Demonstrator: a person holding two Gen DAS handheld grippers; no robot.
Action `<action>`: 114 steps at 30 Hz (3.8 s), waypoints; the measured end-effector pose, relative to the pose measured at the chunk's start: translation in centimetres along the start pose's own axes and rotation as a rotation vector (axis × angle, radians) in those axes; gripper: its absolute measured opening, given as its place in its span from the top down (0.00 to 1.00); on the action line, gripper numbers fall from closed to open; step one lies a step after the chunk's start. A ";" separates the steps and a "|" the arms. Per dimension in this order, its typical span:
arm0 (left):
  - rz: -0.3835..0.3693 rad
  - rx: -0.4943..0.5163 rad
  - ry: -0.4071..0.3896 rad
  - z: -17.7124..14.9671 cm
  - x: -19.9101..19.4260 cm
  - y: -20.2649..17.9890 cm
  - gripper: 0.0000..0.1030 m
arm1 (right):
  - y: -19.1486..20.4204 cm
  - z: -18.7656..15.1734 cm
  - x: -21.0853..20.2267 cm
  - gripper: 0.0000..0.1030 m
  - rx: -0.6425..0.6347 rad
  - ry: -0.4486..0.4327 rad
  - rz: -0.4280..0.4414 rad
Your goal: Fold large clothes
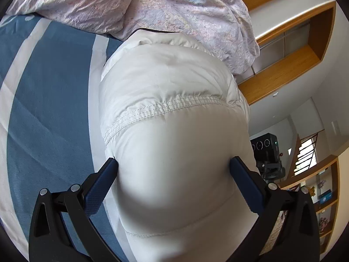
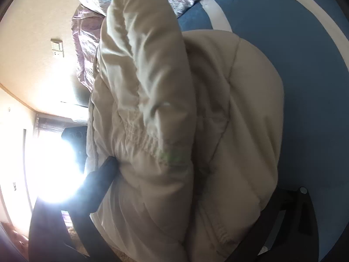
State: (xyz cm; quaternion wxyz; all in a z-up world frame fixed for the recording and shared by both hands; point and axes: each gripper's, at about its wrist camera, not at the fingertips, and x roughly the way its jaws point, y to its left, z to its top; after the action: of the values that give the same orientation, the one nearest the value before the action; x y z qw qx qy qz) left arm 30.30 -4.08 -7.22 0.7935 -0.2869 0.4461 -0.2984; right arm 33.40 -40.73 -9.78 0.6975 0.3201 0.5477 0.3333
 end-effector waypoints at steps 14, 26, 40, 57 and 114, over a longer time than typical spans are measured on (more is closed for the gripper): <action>-0.046 -0.028 -0.060 0.3 -0.9 -0.8 0.18 | 2.0 -0.8 1.9 0.32 -0.049 -0.092 0.096; -0.029 -0.033 -0.225 1.7 -7.4 0.1 0.21 | 7.7 2.7 5.5 0.40 -0.166 -0.078 0.109; 0.090 -0.145 -0.383 2.6 -13.8 6.2 0.21 | 11.9 7.5 15.0 0.41 -0.261 0.069 0.075; 0.365 -0.041 -0.360 2.7 -13.3 6.4 0.18 | 13.7 5.2 14.6 0.19 -0.276 -0.143 -0.249; 0.756 0.335 -0.354 3.0 -5.9 2.1 0.05 | 17.7 6.6 20.8 0.70 -0.528 -0.393 -0.648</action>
State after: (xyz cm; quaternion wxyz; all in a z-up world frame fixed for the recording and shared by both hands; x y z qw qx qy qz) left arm 30.87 2.13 -4.26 0.9464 -0.0180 0.3225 -0.0019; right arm 41.55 -14.11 -5.57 0.9140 0.0012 0.3732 0.1592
